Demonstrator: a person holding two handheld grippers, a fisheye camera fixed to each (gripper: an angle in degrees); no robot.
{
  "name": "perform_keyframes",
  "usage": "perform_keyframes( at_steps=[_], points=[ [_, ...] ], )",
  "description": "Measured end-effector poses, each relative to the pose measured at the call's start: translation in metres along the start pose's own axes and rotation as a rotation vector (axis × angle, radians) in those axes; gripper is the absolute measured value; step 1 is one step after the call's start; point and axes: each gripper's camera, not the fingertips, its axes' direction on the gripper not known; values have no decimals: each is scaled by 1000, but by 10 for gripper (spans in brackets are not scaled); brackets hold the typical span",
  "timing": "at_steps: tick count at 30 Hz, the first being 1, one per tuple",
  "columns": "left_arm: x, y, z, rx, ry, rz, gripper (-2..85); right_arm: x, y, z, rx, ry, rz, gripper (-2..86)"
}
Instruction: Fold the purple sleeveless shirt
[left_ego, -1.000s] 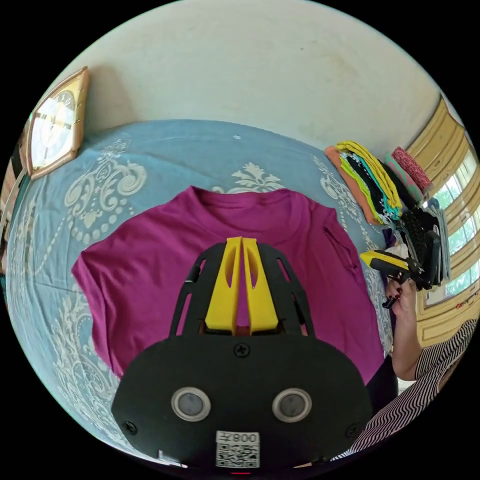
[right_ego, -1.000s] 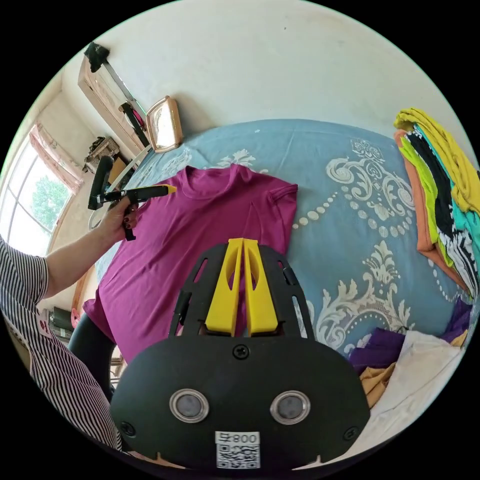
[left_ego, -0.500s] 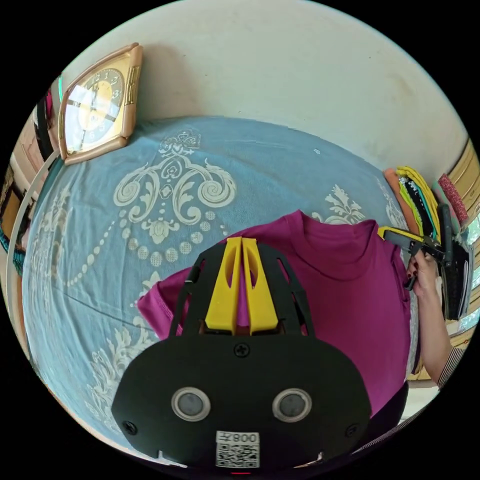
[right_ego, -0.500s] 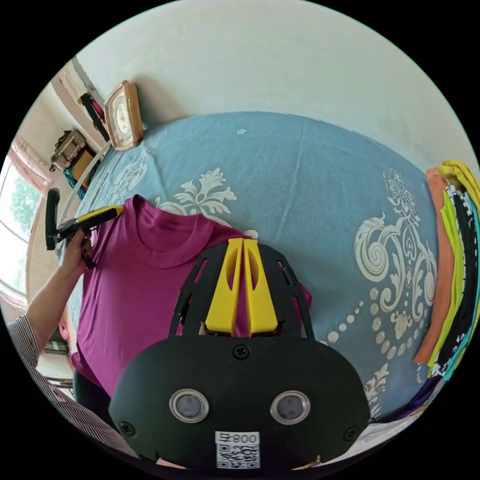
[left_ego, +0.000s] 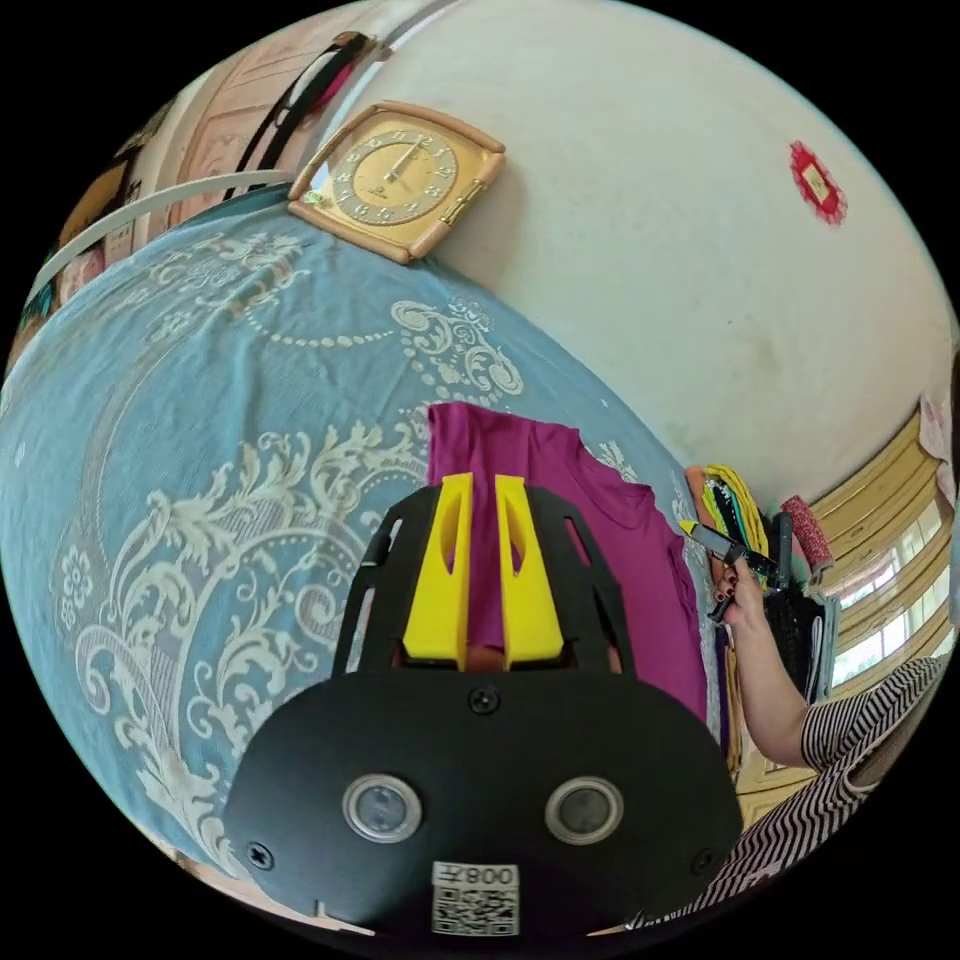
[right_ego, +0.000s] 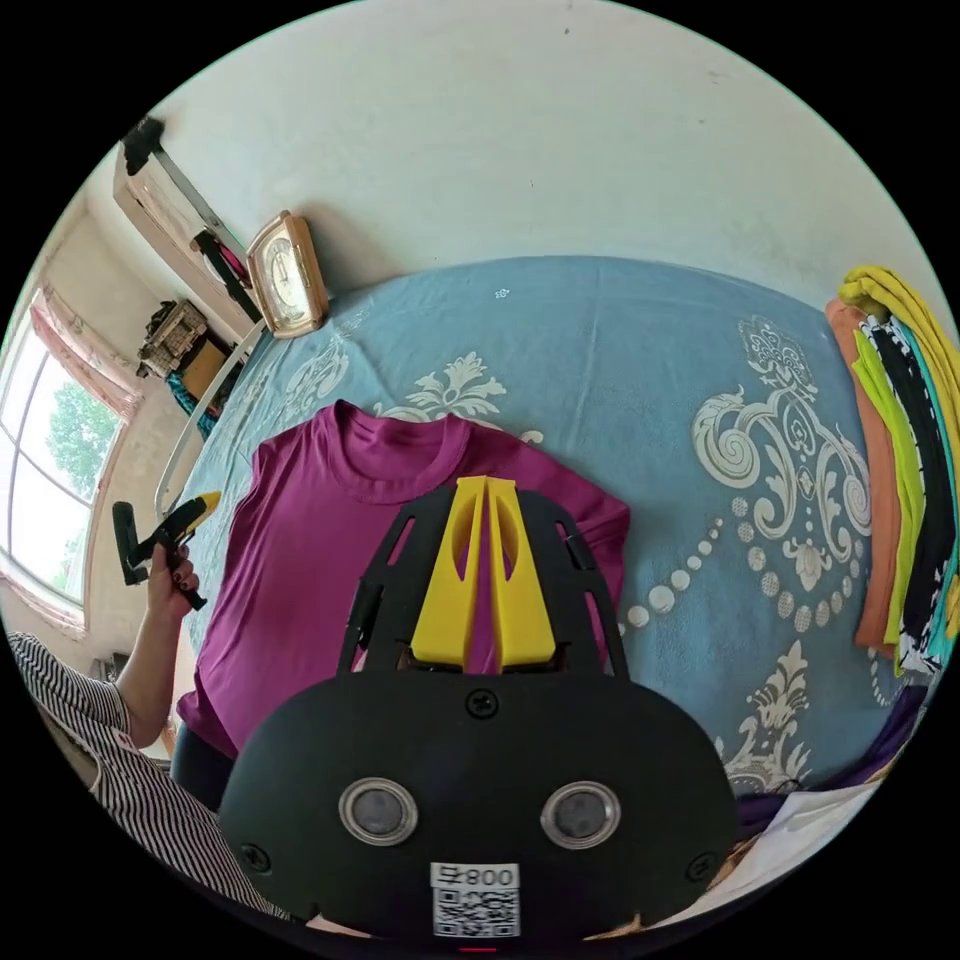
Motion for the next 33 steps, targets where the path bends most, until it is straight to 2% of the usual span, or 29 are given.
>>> perform_keyframes(
  at_steps=[3,8,14,23,28,33],
  points=[
    [-31,13,-13,-34,14,-61,71,-37,-2,13,1,-87,-29,5],
    [-48,14,-9,-129,30,-25,75,-151,-42,75,-72,-252,-200,27],
    [-71,1,-11,-169,123,-22,49,-309,-103,173,-197,-250,-451,67],
    [-90,-7,-27,-170,146,-2,39,-480,-158,301,-314,-47,-705,73],
    [-108,-7,-31,-166,225,-51,33,-512,-163,363,-413,40,-731,72],
    [-113,-9,-36,-147,253,-49,26,-530,-168,388,-393,103,-763,25]
  ],
)
